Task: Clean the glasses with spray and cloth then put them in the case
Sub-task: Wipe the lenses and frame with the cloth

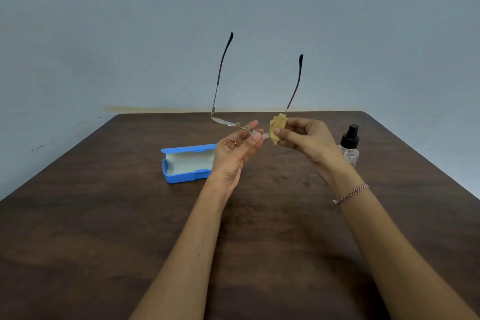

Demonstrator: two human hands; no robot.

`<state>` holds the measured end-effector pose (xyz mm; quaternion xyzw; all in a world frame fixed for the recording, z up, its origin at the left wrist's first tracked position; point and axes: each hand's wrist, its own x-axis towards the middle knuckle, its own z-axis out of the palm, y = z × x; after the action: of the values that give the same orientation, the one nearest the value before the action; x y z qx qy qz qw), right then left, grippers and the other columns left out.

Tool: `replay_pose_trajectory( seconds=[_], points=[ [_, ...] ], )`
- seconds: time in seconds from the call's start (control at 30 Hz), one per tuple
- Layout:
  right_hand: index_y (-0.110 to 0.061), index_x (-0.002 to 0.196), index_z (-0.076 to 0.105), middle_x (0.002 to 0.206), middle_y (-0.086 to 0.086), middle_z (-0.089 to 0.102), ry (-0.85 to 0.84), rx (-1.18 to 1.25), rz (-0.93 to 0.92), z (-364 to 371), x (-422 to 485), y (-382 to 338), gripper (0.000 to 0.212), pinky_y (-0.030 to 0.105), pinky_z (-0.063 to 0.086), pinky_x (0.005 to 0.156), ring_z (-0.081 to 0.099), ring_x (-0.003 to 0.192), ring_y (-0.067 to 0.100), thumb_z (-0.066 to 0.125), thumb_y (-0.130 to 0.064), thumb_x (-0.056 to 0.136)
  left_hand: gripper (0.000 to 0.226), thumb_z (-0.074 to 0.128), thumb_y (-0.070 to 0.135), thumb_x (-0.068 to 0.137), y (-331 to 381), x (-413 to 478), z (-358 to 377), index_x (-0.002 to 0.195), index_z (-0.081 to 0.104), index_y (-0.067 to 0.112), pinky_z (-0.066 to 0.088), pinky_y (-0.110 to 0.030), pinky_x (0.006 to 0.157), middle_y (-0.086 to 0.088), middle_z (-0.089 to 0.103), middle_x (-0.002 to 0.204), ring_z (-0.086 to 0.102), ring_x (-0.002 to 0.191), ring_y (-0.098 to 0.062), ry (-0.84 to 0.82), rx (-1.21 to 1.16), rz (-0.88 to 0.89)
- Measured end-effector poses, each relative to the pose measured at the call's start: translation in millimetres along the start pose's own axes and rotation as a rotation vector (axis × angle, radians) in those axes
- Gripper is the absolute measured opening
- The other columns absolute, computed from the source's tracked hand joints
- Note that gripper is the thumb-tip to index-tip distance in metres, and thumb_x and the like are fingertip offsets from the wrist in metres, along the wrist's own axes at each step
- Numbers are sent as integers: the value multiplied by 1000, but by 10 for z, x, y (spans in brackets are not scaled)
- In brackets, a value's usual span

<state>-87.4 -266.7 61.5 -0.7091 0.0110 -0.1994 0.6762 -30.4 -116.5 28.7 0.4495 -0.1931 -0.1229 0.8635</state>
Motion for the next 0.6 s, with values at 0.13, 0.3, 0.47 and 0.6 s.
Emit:
replay_pose_trajectory(
  seconds=[0.13, 0.3, 0.47, 0.6],
  points=[
    [-3, 98, 67, 88, 6, 71, 121, 168, -41, -10, -3, -54, 18, 17, 53, 67, 68, 75, 9, 70, -4, 80, 26, 71, 11, 64, -25, -11, 45, 90, 69, 7, 54, -20, 78, -2, 71, 105, 67, 96, -15, -10, -21, -16],
    [0, 101, 67, 80, 0, 73, 97, 156, -16, -8, 17, -28, 23, 17, 54, 66, 68, 74, 8, 70, -3, 79, 21, 72, 10, 62, -62, -11, 71, 83, 71, 10, 54, -19, 76, -1, 73, 99, 67, 95, -16, 15, -28, 2],
    [2, 105, 66, 85, 6, 69, 103, 42, -36, 16, 7, -7, 28, 17, 55, 67, 66, 72, 7, 72, -5, 78, 26, 73, 11, 62, -86, 11, 56, 87, 69, 7, 54, -21, 83, -2, 72, 101, 64, 101, -19, 39, -23, -1],
    [-5, 103, 66, 88, 4, 70, 208, 134, -121, -11, 28, -47, 23, 17, 54, 67, 67, 75, 6, 70, -5, 80, 23, 72, 11, 62, -122, -8, 111, 85, 70, 6, 54, -21, 83, 0, 72, 100, 65, 99, -19, 6, -8, 2]
  ],
)
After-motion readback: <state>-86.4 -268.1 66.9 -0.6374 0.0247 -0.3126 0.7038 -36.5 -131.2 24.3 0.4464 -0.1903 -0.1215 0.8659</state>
